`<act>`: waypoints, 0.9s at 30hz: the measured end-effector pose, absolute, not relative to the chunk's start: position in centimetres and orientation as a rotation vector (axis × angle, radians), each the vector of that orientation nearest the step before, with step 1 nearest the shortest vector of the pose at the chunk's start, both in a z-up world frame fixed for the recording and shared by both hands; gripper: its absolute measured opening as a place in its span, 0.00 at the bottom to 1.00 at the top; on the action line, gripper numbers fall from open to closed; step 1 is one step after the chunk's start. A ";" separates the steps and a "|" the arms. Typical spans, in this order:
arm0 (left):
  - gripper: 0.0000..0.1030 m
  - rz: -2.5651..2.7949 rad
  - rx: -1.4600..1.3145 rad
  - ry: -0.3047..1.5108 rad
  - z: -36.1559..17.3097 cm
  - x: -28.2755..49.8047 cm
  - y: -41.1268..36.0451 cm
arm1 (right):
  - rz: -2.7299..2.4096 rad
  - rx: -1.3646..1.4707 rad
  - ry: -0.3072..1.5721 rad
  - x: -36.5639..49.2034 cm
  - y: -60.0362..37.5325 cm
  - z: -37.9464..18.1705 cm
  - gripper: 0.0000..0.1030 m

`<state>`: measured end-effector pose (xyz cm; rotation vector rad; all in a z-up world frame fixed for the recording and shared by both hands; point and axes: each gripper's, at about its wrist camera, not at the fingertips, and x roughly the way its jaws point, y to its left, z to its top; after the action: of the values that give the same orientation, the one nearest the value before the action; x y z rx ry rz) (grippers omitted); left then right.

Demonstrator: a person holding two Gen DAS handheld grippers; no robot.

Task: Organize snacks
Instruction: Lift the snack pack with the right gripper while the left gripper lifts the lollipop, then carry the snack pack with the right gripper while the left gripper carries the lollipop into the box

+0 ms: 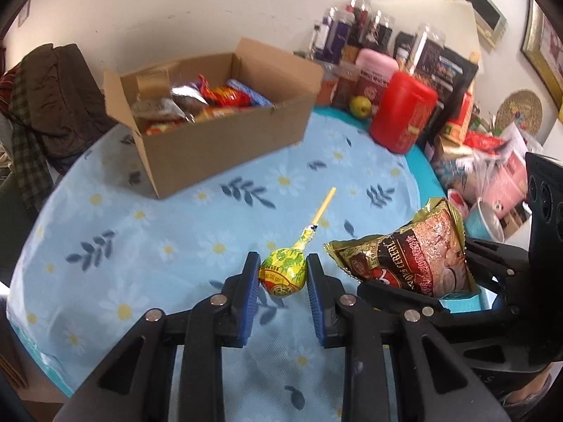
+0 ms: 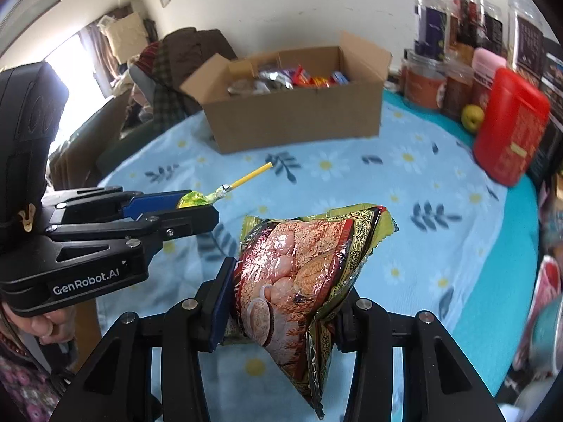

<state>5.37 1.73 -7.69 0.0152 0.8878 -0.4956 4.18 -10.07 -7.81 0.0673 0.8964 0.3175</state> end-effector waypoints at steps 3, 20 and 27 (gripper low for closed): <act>0.25 -0.480 0.011 0.853 -6.4 6.0 2.1 | 0.324 0.065 0.866 5.2 -10.0 -6.6 0.44; 0.25 -0.466 -0.001 0.680 0.1 14.0 1.7 | 0.347 0.024 0.687 13.5 -10.3 0.4 0.43; 0.25 -0.450 0.031 0.620 2.0 17.3 1.2 | 0.359 0.020 0.647 18.0 -10.6 2.2 0.43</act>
<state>17.29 1.22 2.05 0.0311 0.6202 -0.4500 17.95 -10.63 2.24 0.0197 0.6467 0.3592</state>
